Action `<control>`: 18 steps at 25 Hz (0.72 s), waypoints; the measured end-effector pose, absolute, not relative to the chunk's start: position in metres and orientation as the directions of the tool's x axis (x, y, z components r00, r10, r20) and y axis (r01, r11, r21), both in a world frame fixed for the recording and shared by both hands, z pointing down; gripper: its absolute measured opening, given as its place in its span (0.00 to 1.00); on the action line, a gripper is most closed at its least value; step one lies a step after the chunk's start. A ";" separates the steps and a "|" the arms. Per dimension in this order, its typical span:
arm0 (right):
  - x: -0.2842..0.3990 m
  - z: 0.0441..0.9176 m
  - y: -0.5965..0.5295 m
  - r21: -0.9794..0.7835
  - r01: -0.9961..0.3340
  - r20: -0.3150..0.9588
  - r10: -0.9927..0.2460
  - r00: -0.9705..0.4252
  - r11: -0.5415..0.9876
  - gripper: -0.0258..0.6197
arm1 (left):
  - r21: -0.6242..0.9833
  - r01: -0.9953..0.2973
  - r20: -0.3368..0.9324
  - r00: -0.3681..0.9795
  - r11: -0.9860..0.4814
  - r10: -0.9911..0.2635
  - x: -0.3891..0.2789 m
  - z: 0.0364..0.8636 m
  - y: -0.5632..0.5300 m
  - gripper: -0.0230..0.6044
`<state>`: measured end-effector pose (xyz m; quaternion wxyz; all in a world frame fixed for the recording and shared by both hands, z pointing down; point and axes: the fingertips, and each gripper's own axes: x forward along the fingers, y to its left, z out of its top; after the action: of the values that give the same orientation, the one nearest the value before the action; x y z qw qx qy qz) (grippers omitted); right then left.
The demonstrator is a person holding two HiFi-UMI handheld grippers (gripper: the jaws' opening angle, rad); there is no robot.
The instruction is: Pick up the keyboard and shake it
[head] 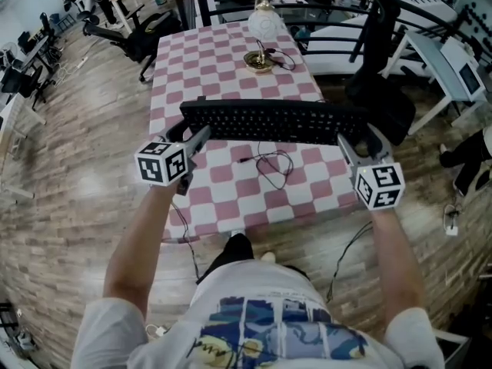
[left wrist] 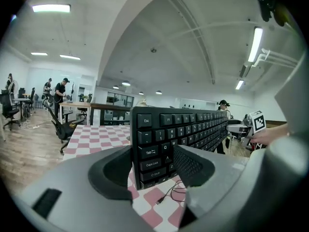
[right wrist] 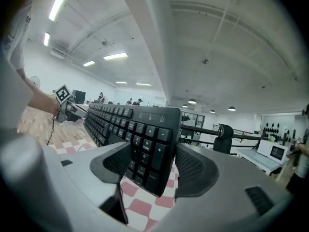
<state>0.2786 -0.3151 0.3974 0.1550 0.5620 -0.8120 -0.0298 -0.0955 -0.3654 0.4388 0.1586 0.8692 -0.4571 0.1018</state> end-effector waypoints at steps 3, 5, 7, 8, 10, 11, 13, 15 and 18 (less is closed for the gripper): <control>0.279 0.378 -0.310 0.258 -0.897 0.167 -0.931 -0.324 0.359 0.48 | 0.161 -0.829 0.277 0.558 -0.535 -0.782 -0.095 0.420 -0.362 0.44; 0.281 0.367 -0.307 0.271 -0.896 0.144 -0.936 -0.322 0.350 0.48 | 0.146 -0.831 0.248 0.556 -0.536 -0.794 -0.094 0.407 -0.359 0.44; 0.283 0.358 -0.304 0.283 -0.894 0.117 -0.937 -0.328 0.348 0.48 | 0.132 -0.834 0.226 0.552 -0.536 -0.803 -0.093 0.395 -0.356 0.44; 0.283 0.353 -0.302 0.288 -0.893 0.109 -0.938 -0.329 0.347 0.48 | 0.127 -0.835 0.217 0.550 -0.536 -0.806 -0.093 0.390 -0.354 0.44; 0.283 0.347 -0.296 0.302 -0.889 0.092 -0.939 -0.332 0.344 0.48 | 0.118 -0.836 0.200 0.548 -0.535 -0.812 -0.093 0.383 -0.349 0.44; 0.283 0.343 -0.294 0.311 -0.887 0.081 -0.940 -0.332 0.341 0.48 | 0.113 -0.836 0.191 0.548 -0.537 -0.814 -0.092 0.379 -0.347 0.44; 0.284 0.335 -0.292 0.329 -0.886 0.062 -0.944 -0.325 0.327 0.48 | 0.101 -0.837 0.170 0.547 -0.538 -0.820 -0.091 0.372 -0.346 0.44; 0.282 0.326 -0.291 0.346 -0.883 0.037 -0.945 -0.325 0.317 0.48 | 0.087 -0.841 0.146 0.541 -0.534 -0.829 -0.092 0.363 -0.344 0.44; 0.281 0.315 -0.287 0.363 -0.880 0.005 -0.945 -0.327 0.306 0.48 | 0.065 -0.847 0.113 0.532 -0.528 -0.839 -0.093 0.351 -0.339 0.44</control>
<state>0.2812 -0.2869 0.3151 0.1091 0.5698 -0.8008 -0.1487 -0.0929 -0.3388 0.3508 0.0557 0.8735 -0.4824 0.0337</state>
